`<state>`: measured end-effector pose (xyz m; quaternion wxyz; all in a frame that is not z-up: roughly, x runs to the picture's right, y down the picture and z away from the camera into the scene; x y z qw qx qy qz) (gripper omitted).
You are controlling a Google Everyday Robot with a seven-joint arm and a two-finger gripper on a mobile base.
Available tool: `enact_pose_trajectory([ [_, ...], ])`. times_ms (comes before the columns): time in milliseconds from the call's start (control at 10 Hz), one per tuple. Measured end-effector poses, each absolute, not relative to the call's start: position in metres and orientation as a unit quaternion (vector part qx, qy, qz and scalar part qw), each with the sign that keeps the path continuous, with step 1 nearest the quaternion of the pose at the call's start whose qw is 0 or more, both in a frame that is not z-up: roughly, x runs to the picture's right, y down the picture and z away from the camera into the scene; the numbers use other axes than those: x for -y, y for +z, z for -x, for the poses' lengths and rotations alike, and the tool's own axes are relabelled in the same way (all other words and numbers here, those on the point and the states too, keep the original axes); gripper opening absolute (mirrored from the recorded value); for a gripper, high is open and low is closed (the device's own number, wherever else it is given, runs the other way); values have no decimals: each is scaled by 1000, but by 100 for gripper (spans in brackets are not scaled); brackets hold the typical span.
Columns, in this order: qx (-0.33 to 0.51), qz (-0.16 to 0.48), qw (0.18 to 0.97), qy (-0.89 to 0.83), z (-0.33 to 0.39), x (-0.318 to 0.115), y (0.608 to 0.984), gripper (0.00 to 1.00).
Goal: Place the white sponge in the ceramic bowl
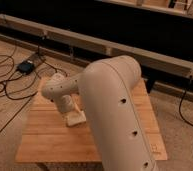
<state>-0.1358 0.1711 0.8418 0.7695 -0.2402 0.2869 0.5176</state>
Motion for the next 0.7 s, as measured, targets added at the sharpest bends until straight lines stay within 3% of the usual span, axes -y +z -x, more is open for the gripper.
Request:
enact_pose_trajectory([
  [600, -311, 214, 778, 502, 138, -177, 855, 64],
  [700, -314, 211, 780, 499, 138, -178, 856, 57],
])
